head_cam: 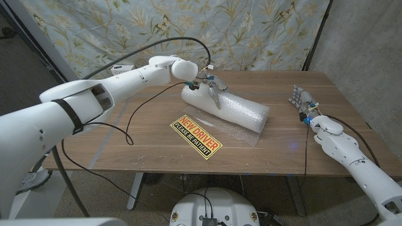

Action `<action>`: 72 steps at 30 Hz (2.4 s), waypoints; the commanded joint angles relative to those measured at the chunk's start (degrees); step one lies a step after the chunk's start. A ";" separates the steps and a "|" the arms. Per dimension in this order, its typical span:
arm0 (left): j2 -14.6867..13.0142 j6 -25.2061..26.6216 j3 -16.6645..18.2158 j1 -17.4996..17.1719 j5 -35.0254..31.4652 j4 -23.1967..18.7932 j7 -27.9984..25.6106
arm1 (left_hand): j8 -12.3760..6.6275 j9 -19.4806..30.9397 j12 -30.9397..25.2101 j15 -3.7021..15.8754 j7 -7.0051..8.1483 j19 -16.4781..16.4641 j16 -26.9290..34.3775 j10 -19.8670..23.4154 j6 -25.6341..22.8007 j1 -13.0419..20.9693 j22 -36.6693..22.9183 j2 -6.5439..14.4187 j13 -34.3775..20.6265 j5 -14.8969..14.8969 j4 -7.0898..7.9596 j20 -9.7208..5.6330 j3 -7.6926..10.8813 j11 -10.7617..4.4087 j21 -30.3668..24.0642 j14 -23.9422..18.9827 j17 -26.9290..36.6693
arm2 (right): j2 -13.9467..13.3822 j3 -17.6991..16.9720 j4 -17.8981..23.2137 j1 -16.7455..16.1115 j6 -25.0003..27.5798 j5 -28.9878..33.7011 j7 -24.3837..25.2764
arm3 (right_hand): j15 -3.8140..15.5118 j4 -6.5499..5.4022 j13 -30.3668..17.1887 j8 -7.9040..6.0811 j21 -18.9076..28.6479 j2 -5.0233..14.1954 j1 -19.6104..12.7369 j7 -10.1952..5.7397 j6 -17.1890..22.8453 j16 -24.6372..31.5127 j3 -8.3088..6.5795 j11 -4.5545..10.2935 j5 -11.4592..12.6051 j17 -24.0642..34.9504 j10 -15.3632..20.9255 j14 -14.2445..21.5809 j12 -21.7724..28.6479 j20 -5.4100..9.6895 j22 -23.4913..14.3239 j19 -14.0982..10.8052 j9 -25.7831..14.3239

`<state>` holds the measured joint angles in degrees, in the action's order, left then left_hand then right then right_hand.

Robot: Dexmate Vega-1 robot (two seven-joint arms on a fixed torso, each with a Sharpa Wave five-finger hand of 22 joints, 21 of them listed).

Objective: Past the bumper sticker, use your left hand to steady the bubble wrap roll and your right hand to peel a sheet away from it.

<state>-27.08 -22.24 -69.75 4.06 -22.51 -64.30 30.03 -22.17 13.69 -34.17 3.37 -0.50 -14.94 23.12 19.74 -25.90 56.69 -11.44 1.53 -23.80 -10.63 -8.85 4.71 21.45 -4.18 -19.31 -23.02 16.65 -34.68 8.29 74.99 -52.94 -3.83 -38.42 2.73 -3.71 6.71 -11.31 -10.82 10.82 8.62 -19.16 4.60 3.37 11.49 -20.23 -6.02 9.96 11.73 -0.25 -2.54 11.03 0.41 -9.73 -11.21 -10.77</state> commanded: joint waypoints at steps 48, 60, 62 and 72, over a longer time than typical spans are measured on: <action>-1.91 9.37 7.88 -0.99 13.10 -2.35 3.42 | -1.62 1.32 -2.17 -0.38 -0.76 -0.62 1.43 2.55 -2.92 0.39 -0.35 1.50 -2.02 -0.66 0.25 0.52 -1.05 0.60 -0.68 -2.59 1.23 | -0.84 3.60 -2.25 4.16 2.81 0.87 -2.56 | 0.10 0.25 -0.19 -0.33 0.23 0.26 -0.01 0.10 -0.37 0.35 -0.35 -0.03 0.33 0.13 -0.60 -0.32 0.43 0.18 -0.10 0.23 -0.23; -1.54 11.27 9.53 -1.69 16.38 -2.14 3.64 | -1.79 1.56 -2.41 -0.64 -1.17 -0.74 1.48 2.81 -3.25 0.16 -0.38 1.74 -2.40 -0.75 0.36 0.75 -1.17 0.80 -0.79 -3.03 1.32 | -1.26 3.19 -1.44 4.17 1.90 0.94 -2.58 | 0.13 0.28 -0.19 -0.35 0.24 0.24 -0.03 0.09 -0.35 0.36 -0.37 0.03 0.33 0.12 -0.57 -0.30 0.46 0.19 -0.10 0.23 -0.23; -1.43 11.35 9.67 -1.67 16.57 -2.01 3.41 | -1.79 1.57 -2.44 -0.68 -1.18 -0.74 1.49 2.88 -3.24 0.17 -0.38 1.78 -2.43 -0.77 0.36 0.78 -1.18 0.80 -0.79 -3.02 1.35 | -1.39 3.04 -1.10 4.13 1.80 0.95 -2.52 | 0.14 0.29 -0.19 -0.34 0.24 0.24 -0.04 0.09 -0.35 0.37 -0.37 0.02 0.33 0.12 -0.53 -0.29 0.48 0.19 -0.10 0.23 -0.23; -0.87 12.40 11.19 -2.71 20.41 -1.02 3.61 | -1.92 1.74 -2.60 -0.79 -1.32 -0.77 1.54 3.09 -3.51 0.29 -0.39 1.90 -2.69 -0.86 0.25 0.93 -1.16 1.05 -0.85 -3.39 1.38 | -1.61 2.71 0.21 3.78 0.76 1.29 -2.59 | 0.12 0.34 -0.18 -0.42 0.25 0.24 -0.10 0.09 -0.17 0.37 -0.41 0.11 0.34 0.10 -0.50 -0.28 0.50 0.21 -0.10 0.21 -0.22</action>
<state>-28.40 -11.17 -60.20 2.43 -5.86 -66.02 33.54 -23.74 14.90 -36.29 2.40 -1.68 -15.57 24.18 22.39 -28.67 56.49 -11.59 2.51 -26.21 -11.26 -8.77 5.33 20.11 -3.18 -19.74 -25.86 17.81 -36.04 11.34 74.11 -48.85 -2.16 -37.42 0.29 -3.71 6.95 -11.32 -10.97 10.82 8.62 -19.16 4.40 3.16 11.49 -20.49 -5.71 9.96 11.74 -0.56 -2.54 11.25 0.41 -9.73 -11.21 -10.77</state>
